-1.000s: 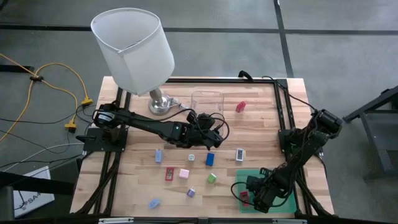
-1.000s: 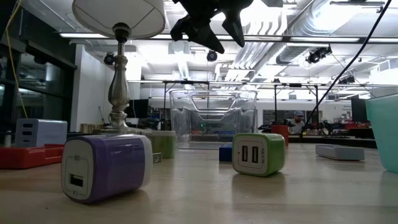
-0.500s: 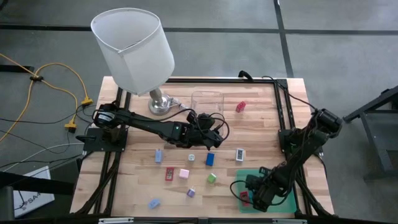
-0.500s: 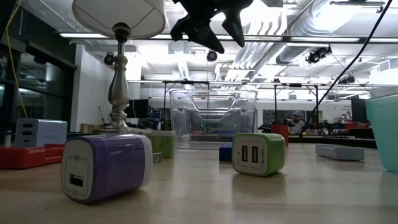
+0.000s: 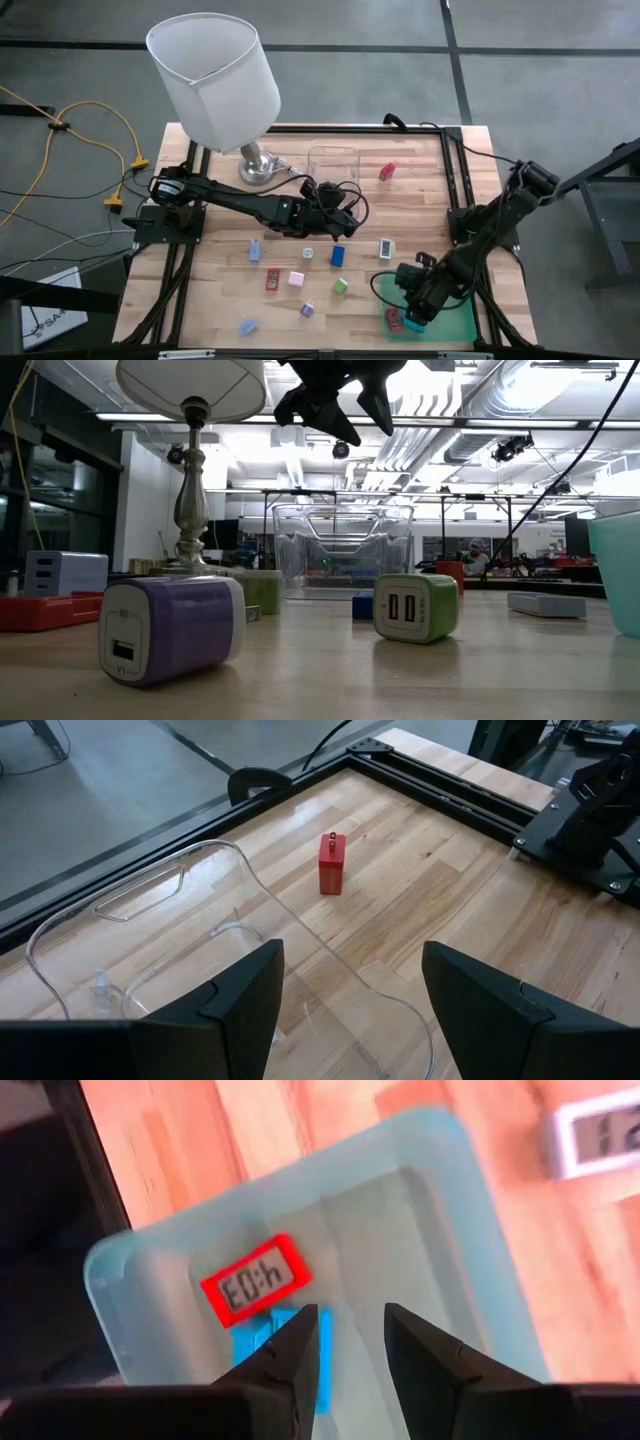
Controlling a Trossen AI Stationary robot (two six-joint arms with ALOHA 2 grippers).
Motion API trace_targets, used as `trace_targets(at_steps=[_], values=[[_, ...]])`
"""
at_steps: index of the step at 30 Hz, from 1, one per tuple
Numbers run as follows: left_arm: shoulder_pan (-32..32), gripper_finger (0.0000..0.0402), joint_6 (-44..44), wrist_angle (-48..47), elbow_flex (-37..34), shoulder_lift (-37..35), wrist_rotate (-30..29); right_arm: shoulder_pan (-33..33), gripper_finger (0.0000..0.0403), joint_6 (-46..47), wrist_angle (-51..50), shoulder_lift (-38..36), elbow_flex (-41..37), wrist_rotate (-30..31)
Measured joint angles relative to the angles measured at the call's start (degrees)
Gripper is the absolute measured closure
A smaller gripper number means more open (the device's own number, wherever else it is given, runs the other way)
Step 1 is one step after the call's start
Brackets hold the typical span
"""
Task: Pick & Place Office items
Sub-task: Put the white digital clock into the green bin
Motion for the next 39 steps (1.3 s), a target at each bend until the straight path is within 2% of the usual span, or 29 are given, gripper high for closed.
trace_targets(at_steps=[11, 20, 29, 39], values=[[0.0, 0.0171, 0.0, 0.0, 0.0, 0.0, 0.0, -7.17, 0.03, -7.51, -4.87, -3.87, 0.02, 1.87], [0.0, 0.0171, -0.02, -0.02, 0.0, 0.0, 0.0, -13.53, 0.03, -8.17, -5.87, -4.05, 0.02, 1.71], [0.0, 0.0171, -0.02, -0.01, 0.0, 0.0, -0.01, -17.53, 0.03, -1.52, -7.0, -4.05, 0.02, 0.54], [0.0, 0.0171, 0.0, 0.0, 0.0, 0.0, 0.0, -16.25, 0.03, 19.08, -7.94, -4.03, 0.02, 2.24]])
